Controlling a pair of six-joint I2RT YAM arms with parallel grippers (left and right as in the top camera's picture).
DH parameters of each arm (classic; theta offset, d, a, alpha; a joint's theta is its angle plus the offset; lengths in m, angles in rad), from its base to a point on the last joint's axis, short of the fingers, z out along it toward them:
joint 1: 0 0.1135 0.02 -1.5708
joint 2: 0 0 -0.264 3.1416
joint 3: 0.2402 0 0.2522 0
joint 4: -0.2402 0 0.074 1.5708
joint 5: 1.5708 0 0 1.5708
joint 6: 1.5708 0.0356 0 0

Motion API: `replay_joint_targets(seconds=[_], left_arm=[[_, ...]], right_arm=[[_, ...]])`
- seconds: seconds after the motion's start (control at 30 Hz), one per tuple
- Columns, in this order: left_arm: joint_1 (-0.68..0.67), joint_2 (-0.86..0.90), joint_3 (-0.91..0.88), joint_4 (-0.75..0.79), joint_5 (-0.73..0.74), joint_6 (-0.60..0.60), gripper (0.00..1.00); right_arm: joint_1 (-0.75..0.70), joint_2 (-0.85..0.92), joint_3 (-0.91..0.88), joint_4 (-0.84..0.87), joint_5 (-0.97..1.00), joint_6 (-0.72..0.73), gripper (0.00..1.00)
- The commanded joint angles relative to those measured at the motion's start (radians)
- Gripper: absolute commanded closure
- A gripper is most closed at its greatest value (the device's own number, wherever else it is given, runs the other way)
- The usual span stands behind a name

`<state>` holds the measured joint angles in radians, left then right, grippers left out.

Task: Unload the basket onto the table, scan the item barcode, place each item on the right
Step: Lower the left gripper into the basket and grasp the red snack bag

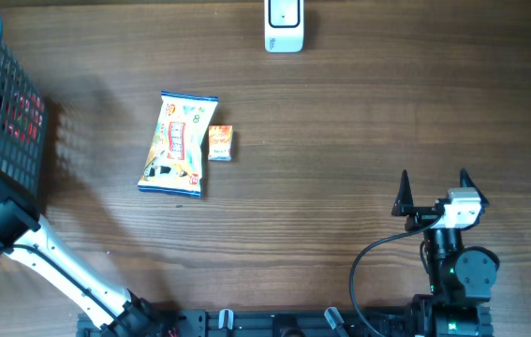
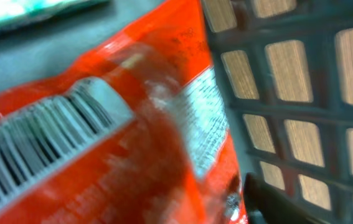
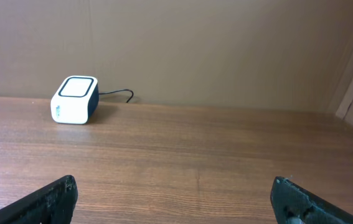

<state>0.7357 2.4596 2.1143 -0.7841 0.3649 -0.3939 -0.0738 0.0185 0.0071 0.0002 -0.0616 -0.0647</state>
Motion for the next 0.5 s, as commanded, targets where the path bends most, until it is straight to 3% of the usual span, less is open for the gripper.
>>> replay_joint_targets(seconds=[0.0,0.1,0.47], left_arm=[[-0.038,0.106,-0.023,-0.017,0.035,0.000,0.66],[-0.037,0.108,-0.023,-0.024,0.014,0.000,0.96],[-0.019,0.083,-0.023,-0.088,0.009,0.000,0.96]], right_arm=[[-0.005,-0.004,-0.002,0.002,0.010,0.014,0.00],[-0.005,-0.004,-0.002,0.002,0.010,0.014,0.00],[-0.005,-0.004,-0.002,0.002,0.010,0.014,0.00]])
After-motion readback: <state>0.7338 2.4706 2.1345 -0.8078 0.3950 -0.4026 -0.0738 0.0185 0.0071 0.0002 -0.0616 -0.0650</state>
